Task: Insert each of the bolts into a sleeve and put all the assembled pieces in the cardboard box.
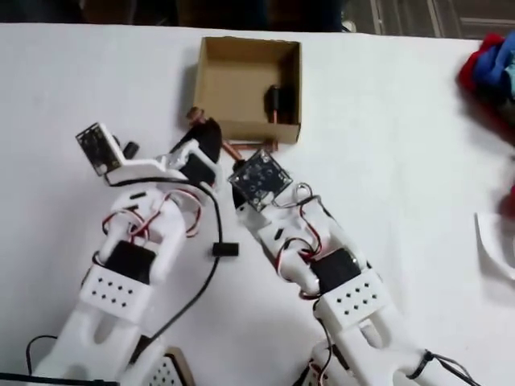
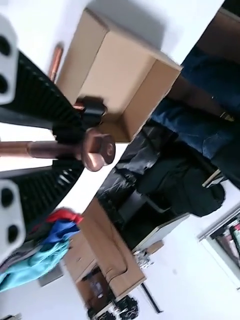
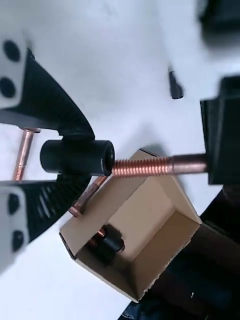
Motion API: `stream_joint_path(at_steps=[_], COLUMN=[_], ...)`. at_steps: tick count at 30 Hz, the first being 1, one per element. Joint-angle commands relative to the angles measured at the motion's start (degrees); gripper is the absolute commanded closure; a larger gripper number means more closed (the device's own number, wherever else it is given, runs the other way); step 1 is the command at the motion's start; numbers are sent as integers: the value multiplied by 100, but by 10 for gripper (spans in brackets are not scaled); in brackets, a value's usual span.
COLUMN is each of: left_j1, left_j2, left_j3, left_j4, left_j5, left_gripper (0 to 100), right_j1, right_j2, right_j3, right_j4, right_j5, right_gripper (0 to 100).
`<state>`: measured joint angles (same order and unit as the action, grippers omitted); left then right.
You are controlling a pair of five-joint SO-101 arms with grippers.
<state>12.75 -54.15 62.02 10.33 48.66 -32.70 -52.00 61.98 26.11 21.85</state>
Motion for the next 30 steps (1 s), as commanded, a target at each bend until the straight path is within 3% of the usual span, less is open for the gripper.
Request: stream_joint_path(at_steps=[1, 9, 17, 30], left_j1=[255, 211, 229, 255], left_j2=[9, 9, 9, 18], left_j3=[-330, -347, -312, -198], left_j4=[-167, -123, -114, -158], left_j5=[-79, -79, -79, -79], left_gripper=[970, 970, 970, 970], right_j1=[22, 48, 611, 189], right_j2=[-215, -215, -207, -207], right_j3=[-9, 44, 44, 35], right_j4=[-13, -75, -251, -242], right_j5=[79, 79, 79, 79], right_gripper=[975, 975, 975, 975])
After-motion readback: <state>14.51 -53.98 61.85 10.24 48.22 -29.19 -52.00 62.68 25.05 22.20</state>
